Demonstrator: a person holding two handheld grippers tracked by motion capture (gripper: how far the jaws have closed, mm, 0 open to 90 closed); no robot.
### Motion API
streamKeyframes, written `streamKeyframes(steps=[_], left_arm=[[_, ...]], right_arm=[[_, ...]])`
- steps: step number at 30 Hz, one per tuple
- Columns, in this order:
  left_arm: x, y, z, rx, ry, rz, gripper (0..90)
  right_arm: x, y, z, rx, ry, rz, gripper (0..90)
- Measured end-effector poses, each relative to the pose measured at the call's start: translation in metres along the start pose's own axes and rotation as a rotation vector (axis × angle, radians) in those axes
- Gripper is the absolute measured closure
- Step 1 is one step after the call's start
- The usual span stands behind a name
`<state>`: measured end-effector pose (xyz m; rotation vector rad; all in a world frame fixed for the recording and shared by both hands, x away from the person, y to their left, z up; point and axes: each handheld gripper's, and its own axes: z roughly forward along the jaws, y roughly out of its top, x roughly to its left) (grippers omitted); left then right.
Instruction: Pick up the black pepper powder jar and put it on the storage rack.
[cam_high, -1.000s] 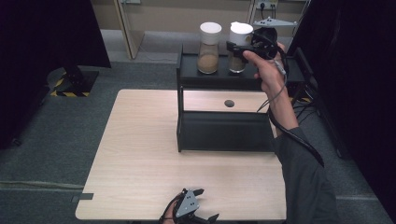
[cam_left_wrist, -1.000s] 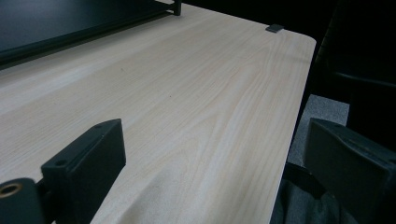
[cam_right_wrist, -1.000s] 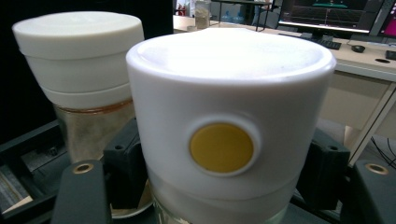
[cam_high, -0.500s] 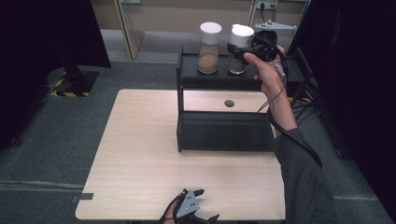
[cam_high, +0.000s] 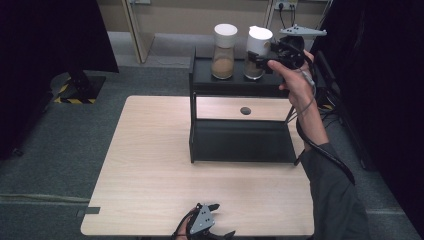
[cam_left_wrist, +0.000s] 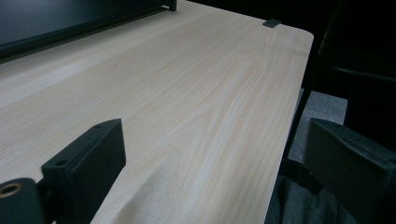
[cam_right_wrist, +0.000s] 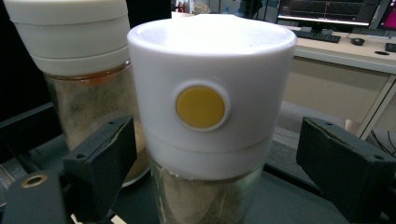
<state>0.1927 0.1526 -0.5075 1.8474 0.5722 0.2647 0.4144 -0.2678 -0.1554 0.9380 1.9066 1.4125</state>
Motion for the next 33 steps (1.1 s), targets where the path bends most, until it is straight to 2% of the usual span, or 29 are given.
streamKeyframes(steps=[8,14,24,33], left_arm=[[0.0,0.0,0.001,0.007,-0.002,0.002,6.0],[0.0,-0.001,0.002,0.011,-0.006,-0.001,6.2],[0.0,0.0,0.004,0.022,-0.013,-0.001,6.3],[0.0,0.0,0.005,0.026,-0.015,-0.007,6.3]], right_arm=[[-0.005,-0.009,-0.011,-0.009,0.037,0.01,11.5],[-0.007,-0.019,-0.017,-0.005,0.071,-0.006,11.1],[-0.003,-0.032,-0.028,-0.022,0.078,-0.03,11.0],[-0.007,-0.043,-0.035,-0.036,0.107,-0.019,10.5]])
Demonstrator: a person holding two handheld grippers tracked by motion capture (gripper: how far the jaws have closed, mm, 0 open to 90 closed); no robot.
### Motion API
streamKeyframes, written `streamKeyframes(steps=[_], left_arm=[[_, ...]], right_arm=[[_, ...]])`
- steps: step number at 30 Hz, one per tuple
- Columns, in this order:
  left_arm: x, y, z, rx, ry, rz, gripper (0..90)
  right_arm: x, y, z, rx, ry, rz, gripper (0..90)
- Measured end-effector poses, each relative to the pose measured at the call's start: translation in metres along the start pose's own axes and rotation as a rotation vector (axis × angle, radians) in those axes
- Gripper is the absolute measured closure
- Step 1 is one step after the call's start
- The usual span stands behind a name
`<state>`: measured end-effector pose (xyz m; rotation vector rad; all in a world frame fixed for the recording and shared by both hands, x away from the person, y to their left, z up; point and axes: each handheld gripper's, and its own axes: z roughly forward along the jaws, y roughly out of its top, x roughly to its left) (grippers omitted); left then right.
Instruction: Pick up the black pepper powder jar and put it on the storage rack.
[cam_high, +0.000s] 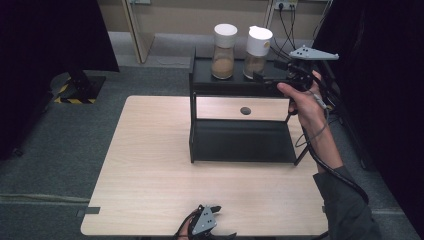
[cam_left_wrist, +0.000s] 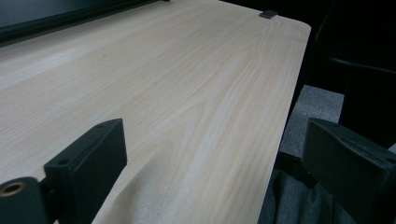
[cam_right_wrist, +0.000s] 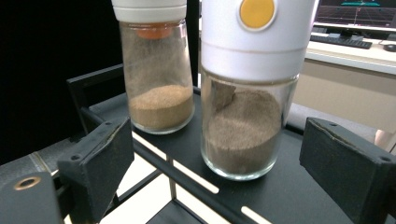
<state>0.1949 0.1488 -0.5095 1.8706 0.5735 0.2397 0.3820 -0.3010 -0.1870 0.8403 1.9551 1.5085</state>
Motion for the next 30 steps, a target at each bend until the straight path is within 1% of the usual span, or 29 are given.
streamKeyframes(steps=[6,17,22,30], left_arm=[[0.0,0.0,0.001,0.002,0.0,-0.001,6.3],[0.0,0.0,0.0,-0.001,0.003,-0.004,6.4],[0.0,0.0,0.0,-0.003,0.005,-0.004,6.4],[0.0,0.0,0.0,-0.002,0.005,-0.005,6.4]], right_arm=[[-0.001,-0.009,-0.004,-0.003,0.011,0.0,10.5],[0.001,-0.02,-0.006,0.012,0.015,-0.005,10.2],[0.001,-0.027,-0.008,0.003,0.024,0.0,10.2],[0.004,-0.036,-0.014,-0.003,0.037,-0.01,9.9]])
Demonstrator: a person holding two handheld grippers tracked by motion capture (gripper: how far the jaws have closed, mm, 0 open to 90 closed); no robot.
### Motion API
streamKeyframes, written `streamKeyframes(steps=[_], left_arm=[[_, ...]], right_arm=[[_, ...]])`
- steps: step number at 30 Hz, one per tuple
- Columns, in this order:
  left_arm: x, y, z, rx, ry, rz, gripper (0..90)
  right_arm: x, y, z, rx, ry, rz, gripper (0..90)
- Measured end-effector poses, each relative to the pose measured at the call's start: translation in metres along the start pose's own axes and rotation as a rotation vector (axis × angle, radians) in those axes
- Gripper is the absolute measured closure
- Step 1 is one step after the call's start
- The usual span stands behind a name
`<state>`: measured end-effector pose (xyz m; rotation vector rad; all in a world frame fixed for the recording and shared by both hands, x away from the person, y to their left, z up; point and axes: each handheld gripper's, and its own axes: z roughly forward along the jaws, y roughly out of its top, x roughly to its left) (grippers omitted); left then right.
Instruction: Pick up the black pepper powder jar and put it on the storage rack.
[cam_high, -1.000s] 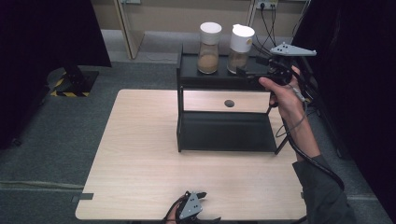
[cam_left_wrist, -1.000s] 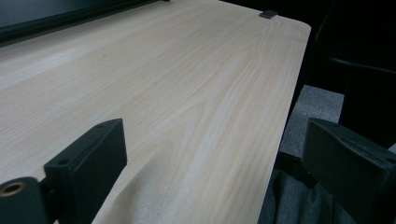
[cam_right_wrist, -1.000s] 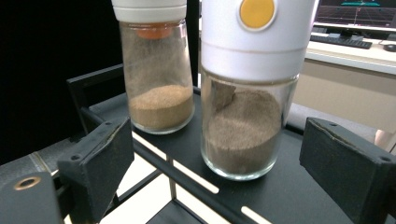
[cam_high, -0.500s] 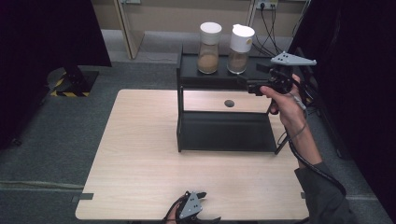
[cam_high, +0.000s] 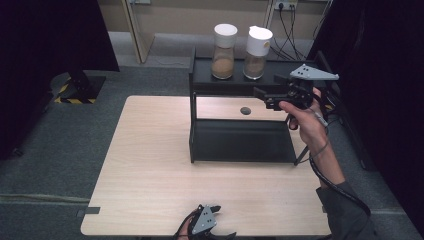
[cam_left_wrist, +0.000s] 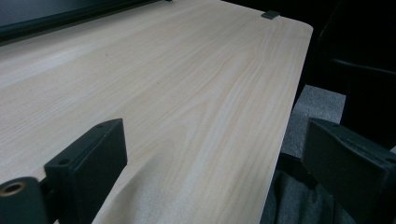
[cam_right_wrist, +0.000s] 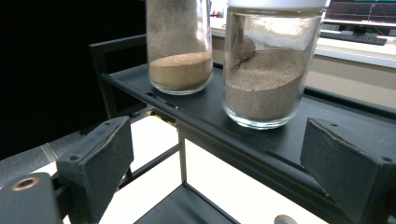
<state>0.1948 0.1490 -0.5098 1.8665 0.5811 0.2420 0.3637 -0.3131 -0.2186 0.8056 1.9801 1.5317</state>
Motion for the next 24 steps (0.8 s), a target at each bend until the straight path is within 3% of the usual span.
streamKeyframes(steps=[15,24], left_arm=[[0.0,0.0,0.0,-0.001,0.002,0.002,6.5],[-0.001,0.0,0.0,0.002,0.001,0.002,6.5]], right_arm=[[0.007,-0.016,-0.014,-0.017,0.026,-0.023,8.0],[0.014,-0.038,-0.026,-0.024,0.04,-0.033,5.9]])
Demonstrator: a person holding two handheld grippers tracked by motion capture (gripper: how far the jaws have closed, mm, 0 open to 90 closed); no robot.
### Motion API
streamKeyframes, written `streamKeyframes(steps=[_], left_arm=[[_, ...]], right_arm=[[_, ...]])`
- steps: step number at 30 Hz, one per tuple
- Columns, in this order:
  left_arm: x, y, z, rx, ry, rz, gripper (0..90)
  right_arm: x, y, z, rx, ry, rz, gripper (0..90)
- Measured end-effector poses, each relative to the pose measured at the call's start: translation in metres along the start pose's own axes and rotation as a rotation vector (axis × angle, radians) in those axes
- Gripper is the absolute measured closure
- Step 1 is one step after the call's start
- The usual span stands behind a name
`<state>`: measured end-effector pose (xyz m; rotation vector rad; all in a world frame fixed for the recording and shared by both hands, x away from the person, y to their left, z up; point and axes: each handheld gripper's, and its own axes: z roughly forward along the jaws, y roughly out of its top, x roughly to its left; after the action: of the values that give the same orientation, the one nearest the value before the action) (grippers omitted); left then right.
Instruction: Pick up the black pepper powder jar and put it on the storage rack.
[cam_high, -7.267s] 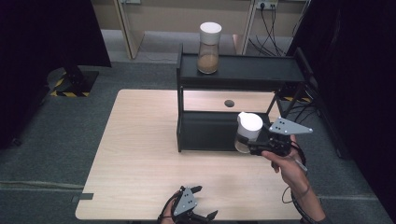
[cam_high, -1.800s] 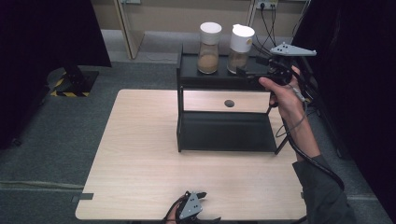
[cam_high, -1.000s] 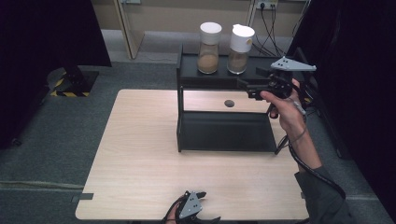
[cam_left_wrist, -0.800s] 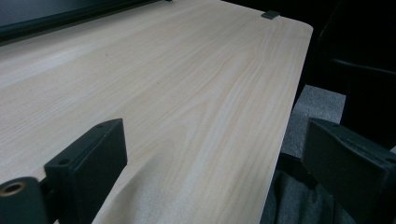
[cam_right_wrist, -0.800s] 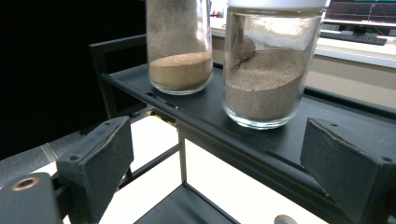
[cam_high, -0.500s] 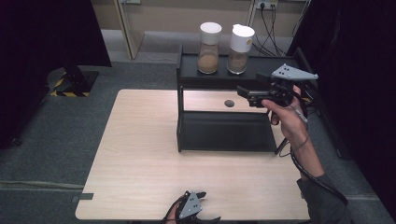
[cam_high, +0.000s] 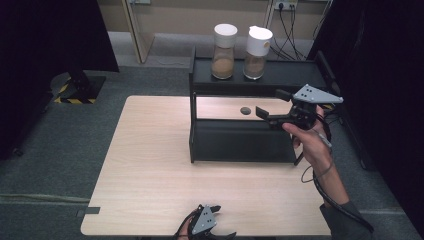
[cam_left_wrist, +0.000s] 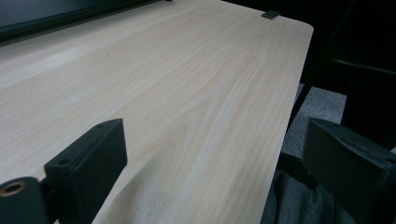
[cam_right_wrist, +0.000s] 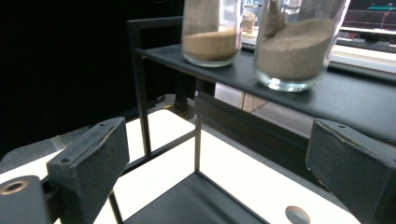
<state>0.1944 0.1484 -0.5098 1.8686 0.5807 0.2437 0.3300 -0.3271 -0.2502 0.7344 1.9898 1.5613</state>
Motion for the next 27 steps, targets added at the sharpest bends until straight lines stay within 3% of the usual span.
streamKeyframes(steps=[8,15,19,27], left_arm=[[0.0,0.0,0.0,0.0,0.0,0.0,6.5],[0.0,0.0,0.0,-0.001,0.001,-0.002,6.5],[0.0,0.0,0.001,-0.001,0.001,-0.004,6.5],[0.0,0.0,0.0,-0.002,0.002,-0.003,6.5]], right_arm=[[0.004,-0.016,-0.011,-0.001,0.014,-0.007,5.4],[0.004,-0.036,-0.018,-0.011,0.015,0.023,4.8],[0.017,-0.041,-0.023,0.01,-0.018,-0.03,3.2],[0.026,-0.052,-0.034,-0.004,0.047,-0.021,3.0]])
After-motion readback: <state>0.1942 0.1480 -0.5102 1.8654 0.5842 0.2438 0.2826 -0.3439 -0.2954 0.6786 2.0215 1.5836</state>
